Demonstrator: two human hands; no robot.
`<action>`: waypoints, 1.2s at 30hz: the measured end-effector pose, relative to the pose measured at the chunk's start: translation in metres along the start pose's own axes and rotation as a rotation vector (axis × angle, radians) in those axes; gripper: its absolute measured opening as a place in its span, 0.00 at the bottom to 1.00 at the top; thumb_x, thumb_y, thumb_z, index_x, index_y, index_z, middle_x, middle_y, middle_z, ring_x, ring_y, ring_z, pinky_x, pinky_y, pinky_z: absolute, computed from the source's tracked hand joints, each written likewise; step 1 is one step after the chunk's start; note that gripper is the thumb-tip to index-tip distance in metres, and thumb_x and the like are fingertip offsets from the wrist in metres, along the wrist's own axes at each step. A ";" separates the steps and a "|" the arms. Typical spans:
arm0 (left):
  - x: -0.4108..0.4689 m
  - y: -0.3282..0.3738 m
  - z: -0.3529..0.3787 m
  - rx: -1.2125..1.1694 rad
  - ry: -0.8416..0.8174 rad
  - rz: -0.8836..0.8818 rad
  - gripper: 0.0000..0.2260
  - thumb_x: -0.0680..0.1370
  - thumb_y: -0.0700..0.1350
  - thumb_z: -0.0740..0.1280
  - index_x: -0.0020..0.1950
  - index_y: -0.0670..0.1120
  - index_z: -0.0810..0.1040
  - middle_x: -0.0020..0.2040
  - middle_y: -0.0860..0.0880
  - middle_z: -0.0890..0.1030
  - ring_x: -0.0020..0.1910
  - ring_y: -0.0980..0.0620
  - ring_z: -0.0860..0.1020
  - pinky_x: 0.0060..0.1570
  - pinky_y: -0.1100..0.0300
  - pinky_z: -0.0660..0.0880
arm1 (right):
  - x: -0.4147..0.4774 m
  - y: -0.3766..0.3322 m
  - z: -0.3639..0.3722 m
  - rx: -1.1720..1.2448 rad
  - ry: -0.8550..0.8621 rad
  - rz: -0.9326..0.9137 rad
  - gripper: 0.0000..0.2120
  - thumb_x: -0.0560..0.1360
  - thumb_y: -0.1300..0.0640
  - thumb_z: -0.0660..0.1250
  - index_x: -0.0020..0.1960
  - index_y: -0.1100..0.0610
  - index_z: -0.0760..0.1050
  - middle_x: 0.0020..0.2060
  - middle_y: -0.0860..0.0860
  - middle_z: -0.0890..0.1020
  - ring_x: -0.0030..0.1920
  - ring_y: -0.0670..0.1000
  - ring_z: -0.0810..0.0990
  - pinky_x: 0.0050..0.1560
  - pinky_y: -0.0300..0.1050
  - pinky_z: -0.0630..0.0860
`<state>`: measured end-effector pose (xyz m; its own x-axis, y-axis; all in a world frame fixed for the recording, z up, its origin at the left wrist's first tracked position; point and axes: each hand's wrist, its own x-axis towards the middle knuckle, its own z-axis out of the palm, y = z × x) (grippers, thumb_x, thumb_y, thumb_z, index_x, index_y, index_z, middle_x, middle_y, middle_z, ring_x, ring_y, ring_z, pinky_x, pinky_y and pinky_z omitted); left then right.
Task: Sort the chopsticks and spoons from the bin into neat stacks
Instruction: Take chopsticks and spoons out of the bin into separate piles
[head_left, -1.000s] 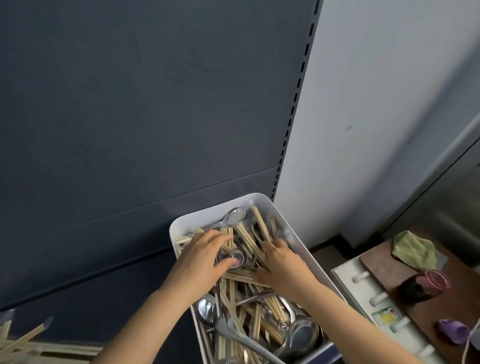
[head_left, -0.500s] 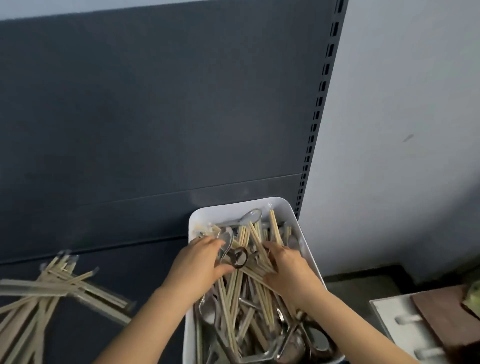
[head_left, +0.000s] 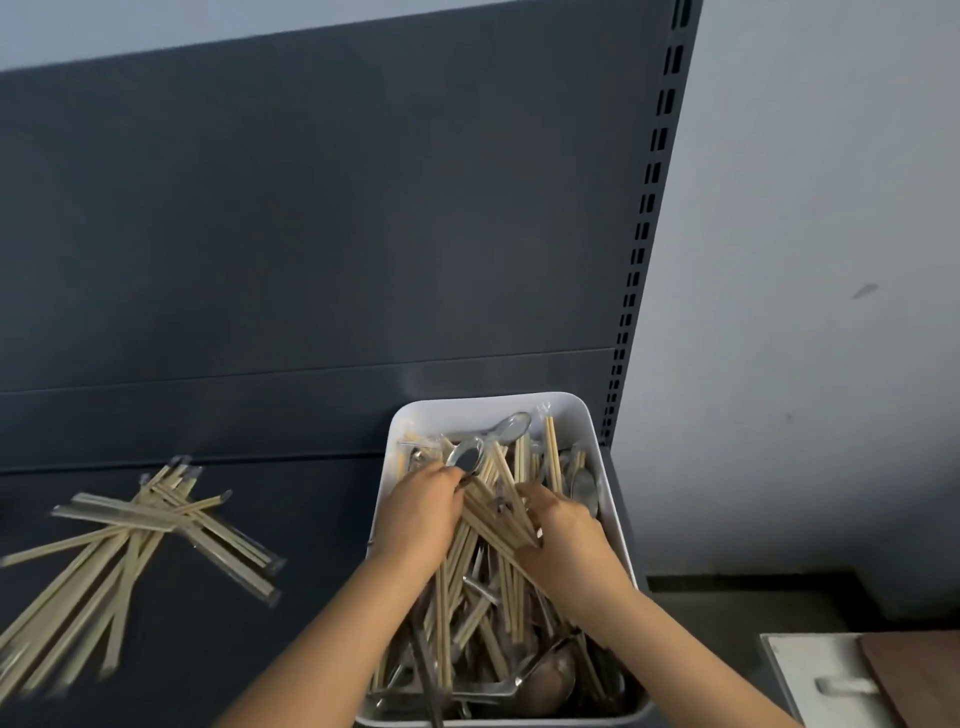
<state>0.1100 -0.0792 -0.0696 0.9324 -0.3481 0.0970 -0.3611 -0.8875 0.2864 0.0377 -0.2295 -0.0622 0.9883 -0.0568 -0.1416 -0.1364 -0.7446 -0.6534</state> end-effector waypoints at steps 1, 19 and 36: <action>0.000 -0.001 -0.003 -0.027 0.019 -0.012 0.09 0.80 0.46 0.59 0.54 0.45 0.77 0.50 0.51 0.76 0.48 0.50 0.76 0.44 0.56 0.73 | -0.001 0.000 -0.004 0.033 -0.002 0.011 0.27 0.71 0.67 0.63 0.68 0.51 0.67 0.52 0.51 0.80 0.45 0.50 0.80 0.43 0.41 0.80; -0.011 -0.034 -0.053 -0.551 0.210 -0.135 0.07 0.77 0.44 0.67 0.41 0.44 0.79 0.31 0.54 0.75 0.29 0.59 0.72 0.29 0.71 0.67 | -0.003 -0.011 -0.026 0.194 0.096 0.104 0.11 0.71 0.65 0.70 0.50 0.53 0.77 0.37 0.47 0.81 0.36 0.46 0.78 0.34 0.30 0.71; -0.022 -0.048 -0.090 -0.682 0.321 -0.116 0.10 0.75 0.49 0.67 0.42 0.41 0.78 0.38 0.43 0.81 0.42 0.41 0.81 0.42 0.41 0.78 | 0.000 -0.044 -0.043 0.411 0.298 -0.019 0.11 0.72 0.66 0.70 0.50 0.53 0.78 0.39 0.50 0.82 0.40 0.51 0.81 0.35 0.38 0.78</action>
<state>0.1081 -0.0012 0.0003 0.9597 -0.0667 0.2729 -0.2694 -0.4938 0.8268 0.0468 -0.2252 -0.0013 0.9592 -0.2777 0.0524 -0.0745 -0.4276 -0.9009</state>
